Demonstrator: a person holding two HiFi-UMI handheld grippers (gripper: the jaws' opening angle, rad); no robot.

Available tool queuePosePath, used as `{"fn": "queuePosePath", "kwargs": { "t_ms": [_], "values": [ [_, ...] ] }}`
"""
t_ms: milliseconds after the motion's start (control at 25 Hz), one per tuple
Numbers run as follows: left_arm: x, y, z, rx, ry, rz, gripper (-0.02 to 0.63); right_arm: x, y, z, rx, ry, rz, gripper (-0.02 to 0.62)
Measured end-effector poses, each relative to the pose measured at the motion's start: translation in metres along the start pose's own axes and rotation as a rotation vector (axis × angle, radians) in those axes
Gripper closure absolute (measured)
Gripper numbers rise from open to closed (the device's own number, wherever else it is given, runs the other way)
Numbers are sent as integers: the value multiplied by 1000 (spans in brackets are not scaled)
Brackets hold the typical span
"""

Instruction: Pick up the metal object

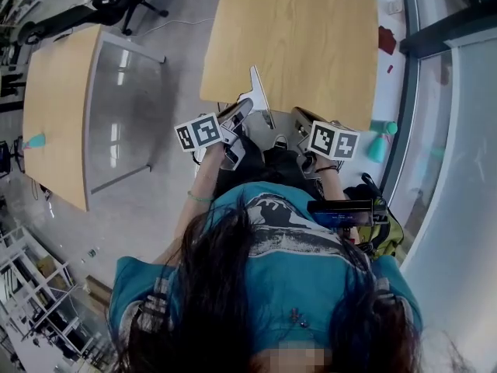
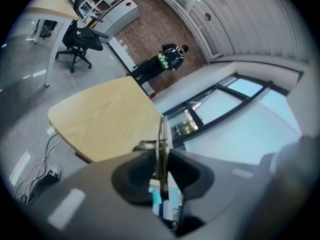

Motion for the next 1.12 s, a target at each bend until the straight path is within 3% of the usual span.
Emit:
{"fn": "queuePosePath", "kwargs": {
  "t_ms": [200,440,840,1120],
  "values": [
    [-16,-2,7,7,-18,-10,528,7,4,9,-5,-9,5,577],
    [-51,-5,29,78,-48,35,528,21,12,31,0,12,-27,577],
    [-131,-20,65,192,22,125,528,52,84,117,22,47,-68,577],
    [-163,-11,96,194,76,206,528,48,157,149,68,109,-73,577]
  ]
}}
Point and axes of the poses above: the fingertips, and each gripper's own axes: x forward along the fingers, z to its left, y out of its underside, the point moved 7 cm from there along -x, backward along the fingers, and after that the axes turned 4 degrees about x, right-handed, at the moved point
